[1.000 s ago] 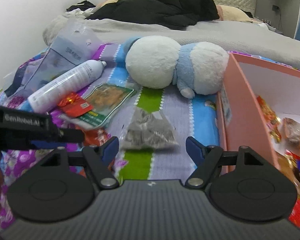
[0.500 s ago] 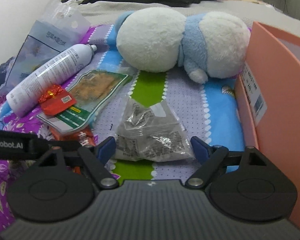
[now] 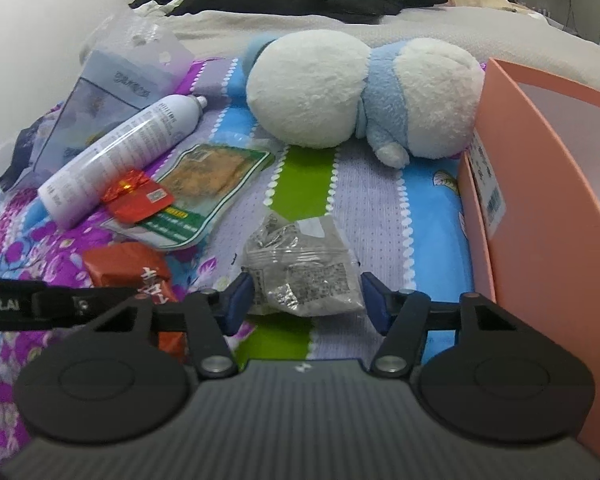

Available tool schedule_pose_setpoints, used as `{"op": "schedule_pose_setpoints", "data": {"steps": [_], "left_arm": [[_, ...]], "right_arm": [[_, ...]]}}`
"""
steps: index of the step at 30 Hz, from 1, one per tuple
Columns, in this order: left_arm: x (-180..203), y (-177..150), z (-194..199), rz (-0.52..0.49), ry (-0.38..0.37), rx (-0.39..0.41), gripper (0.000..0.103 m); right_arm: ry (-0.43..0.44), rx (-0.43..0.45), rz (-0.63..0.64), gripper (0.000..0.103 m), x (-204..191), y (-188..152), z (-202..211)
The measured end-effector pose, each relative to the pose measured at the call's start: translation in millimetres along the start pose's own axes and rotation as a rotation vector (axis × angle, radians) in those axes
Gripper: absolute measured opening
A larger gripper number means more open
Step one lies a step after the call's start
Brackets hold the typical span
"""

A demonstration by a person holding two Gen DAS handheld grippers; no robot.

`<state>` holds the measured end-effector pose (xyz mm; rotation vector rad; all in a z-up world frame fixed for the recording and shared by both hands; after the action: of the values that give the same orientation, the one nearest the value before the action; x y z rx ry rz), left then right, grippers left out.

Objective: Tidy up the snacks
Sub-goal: 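Close left gripper on the red wrapper while right closes on the clear silver-printed bag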

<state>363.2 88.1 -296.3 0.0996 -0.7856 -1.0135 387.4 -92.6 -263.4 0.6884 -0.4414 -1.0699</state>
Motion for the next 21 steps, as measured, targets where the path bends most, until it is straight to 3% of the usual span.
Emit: {"op": "schedule_pose_setpoints", "data": {"steps": [14, 21], "left_arm": [[-6.8, -52.2, 81.8, -0.05, 0.024, 0.005, 0.019], [-13.5, -83.3, 94.4, -0.058, 0.045, -0.025, 0.019]], "right_arm": [[0.006, -0.029, 0.008, 0.052, -25.3, -47.9, 76.3], [0.012, -0.046, 0.002, 0.052, -32.4, -81.7, 110.0]]}}
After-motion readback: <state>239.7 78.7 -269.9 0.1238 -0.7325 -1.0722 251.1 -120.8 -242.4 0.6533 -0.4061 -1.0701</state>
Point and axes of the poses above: each gripper's, at about its wrist camera, not at the fingertips, and z roughly against the way its jaws point, x to its right, y to its top, the point moved 6 cm from there along -z, roughly the way its jaws point, and after that the axes turned 8 degrees about z, right-handed, at the moved point
